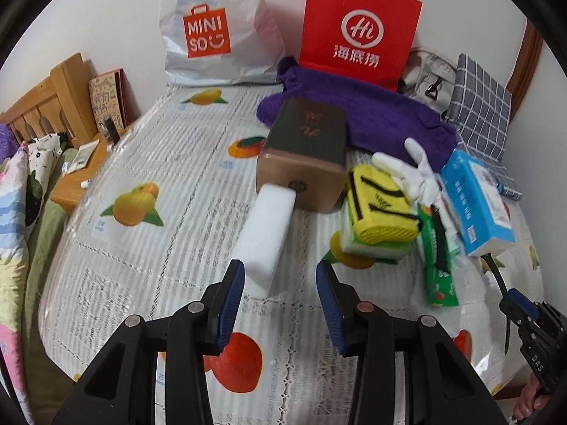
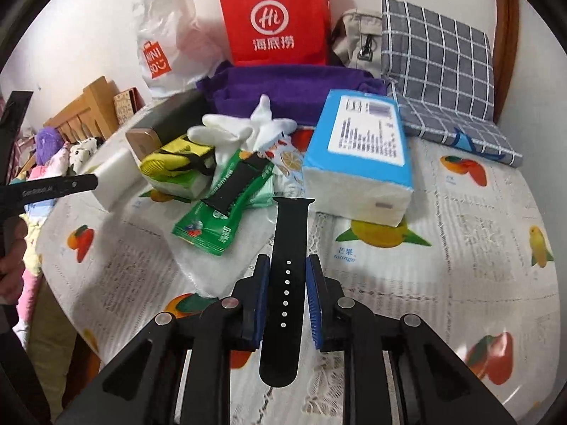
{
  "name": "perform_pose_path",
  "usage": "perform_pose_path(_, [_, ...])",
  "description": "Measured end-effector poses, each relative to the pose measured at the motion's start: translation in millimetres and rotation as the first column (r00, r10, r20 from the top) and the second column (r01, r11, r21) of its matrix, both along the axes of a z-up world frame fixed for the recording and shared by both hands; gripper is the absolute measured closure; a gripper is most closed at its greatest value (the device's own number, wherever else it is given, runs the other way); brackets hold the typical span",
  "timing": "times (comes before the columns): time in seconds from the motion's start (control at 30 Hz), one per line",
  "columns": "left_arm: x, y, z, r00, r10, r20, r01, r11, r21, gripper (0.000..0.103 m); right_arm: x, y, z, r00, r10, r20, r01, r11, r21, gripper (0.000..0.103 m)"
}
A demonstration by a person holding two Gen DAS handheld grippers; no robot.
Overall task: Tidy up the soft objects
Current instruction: 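Carry the strap and foam block in both tools toward the purple towel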
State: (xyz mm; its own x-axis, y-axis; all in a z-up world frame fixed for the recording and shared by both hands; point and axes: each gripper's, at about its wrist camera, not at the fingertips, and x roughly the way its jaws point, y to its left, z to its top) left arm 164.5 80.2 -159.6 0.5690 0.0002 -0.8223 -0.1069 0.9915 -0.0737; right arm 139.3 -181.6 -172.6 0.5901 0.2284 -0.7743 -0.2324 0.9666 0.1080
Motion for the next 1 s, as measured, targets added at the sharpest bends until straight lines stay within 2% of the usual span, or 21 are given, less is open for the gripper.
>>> perform_pose_path(0.1, [1.2,-3.1,13.5,1.0,-0.001,0.019,0.001,1.0,0.004,0.063,-2.8,-3.0,17.1,1.0,0.017,0.023,-0.018,0.999,0.029,0.083])
perform_pose_path(0.23, [7.6,-5.7,27.6,0.999,-0.014,0.032,0.015,0.999,-0.035,0.063,1.6,-4.5,38.7,0.998,0.022,0.066,-0.024,0.999,0.028,0.083])
perform_pose_path(0.33, [13.4,-9.0,38.7,0.999,-0.015,0.048,0.017,0.999,-0.036,0.063,12.0,-6.9,52.9,0.996,0.016,0.087,-0.019,0.999,0.032,0.083])
perform_pose_path(0.63, [43.4,-15.1,66.7,0.996,-0.013,0.084,0.015,1.0,-0.021,0.063,56.1,-8.4,86.3,0.989,-0.006,0.145,0.001,1.0,0.031,0.083])
perform_pose_path(1.0, [92.6,-15.9,80.5,0.996,-0.006,0.085,0.007,1.0,-0.014,0.063,118.6,-9.6,111.9,0.986,-0.02,0.166,0.009,0.998,0.065,0.083])
